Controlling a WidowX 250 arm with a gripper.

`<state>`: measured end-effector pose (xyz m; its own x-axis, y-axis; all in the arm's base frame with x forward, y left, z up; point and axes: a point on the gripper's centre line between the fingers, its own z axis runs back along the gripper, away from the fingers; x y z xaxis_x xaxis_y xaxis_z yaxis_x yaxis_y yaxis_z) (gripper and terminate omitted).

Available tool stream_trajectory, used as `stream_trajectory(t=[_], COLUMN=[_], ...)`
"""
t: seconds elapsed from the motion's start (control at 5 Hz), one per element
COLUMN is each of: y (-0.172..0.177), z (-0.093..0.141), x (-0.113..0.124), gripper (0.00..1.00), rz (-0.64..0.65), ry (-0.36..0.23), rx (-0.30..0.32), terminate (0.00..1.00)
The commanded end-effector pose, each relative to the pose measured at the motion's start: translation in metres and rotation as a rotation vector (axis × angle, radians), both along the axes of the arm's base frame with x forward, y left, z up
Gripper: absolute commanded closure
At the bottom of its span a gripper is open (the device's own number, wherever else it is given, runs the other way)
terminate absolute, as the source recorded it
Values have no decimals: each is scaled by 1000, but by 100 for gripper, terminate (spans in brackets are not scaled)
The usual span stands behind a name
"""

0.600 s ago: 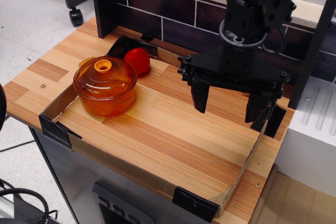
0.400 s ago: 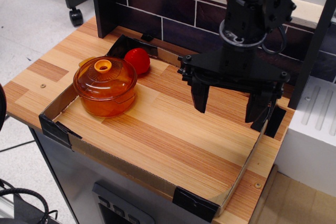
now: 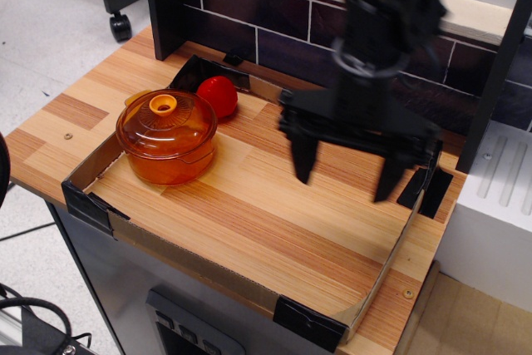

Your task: Take lid off pot

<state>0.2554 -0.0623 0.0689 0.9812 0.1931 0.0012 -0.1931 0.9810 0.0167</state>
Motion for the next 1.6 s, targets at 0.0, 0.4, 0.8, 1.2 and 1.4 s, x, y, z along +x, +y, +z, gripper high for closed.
stream_trajectory(t=[0.0, 0.4, 0.8, 1.2, 1.4], y=[27, 63, 84, 111, 123], z=[14, 4, 16, 30, 25], x=[-1, -7, -3, 16, 21], gripper=[0, 0, 0, 0, 0], rz=[-156, -236, -250, -243, -226], ry=[-3, -31, -72, -77, -84], rx=[-6, -59, -87, -75, -60], terminate=[0, 0, 0, 0, 0])
